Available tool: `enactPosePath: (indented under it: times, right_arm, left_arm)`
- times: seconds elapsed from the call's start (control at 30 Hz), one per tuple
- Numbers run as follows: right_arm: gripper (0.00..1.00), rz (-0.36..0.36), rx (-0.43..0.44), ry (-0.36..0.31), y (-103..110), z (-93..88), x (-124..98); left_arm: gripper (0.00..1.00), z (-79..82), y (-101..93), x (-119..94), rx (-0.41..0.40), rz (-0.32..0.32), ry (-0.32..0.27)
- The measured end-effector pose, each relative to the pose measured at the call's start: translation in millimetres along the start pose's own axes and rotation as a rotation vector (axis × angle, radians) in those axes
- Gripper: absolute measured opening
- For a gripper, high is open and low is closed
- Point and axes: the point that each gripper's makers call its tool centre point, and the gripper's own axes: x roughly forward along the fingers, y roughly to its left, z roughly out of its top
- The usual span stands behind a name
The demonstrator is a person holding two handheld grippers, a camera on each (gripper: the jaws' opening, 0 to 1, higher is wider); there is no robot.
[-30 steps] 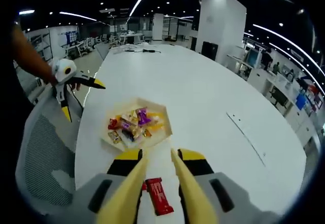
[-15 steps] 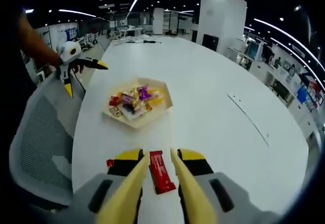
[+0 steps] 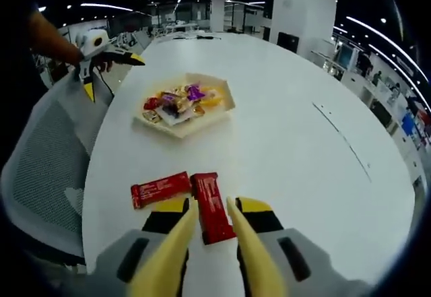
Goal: Place the target food into the container with the food tongs after gripping and lifting it, then release it inside without dropping or visibly crushing the food.
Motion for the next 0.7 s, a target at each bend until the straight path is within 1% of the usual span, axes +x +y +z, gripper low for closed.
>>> enactPosePath:
  times: [0.07, 0.17, 0.3, 0.4, 0.5, 0.63, 0.7]
  right_arm:
    - [0.26, 0.011, -0.016, 0.022, 1, -5.2, 3]
    - [0.27, 0.017, -0.023, 0.034, 0, -8.6, 8]
    - [0.27, 0.017, -0.023, 0.036, -1, -7.6, 11]
    - [0.28, 0.025, -0.017, 0.046, -3, -11.9, 16]
    - [0.26, 0.041, 0.021, 0.048, -1, -17.6, 19]
    - [0.25, 0.028, 0.033, 0.058, 0, -17.9, 19]
    - [0.26, 0.024, 0.022, 0.066, 0, -18.0, 20]
  left_arm:
    - [0.99, 0.0, -0.6, 0, 0.000, 0.000, 0.004]
    - [0.99, -0.2, 0.0, 0, -0.003, 0.002, 0.004]
    - [0.99, -0.6, 0.6, 0, -0.004, 0.002, 0.005]
    - [0.99, -1.2, 0.7, 0, -0.006, 0.002, 0.006]
    - [0.99, -1.3, 1.3, 0, -0.008, 0.002, 0.003]
    - [0.99, 1.0, 0.9, -1, -0.011, 0.006, -0.003]
    - [0.99, 0.3, 1.3, -1, -0.012, 0.005, -0.002]
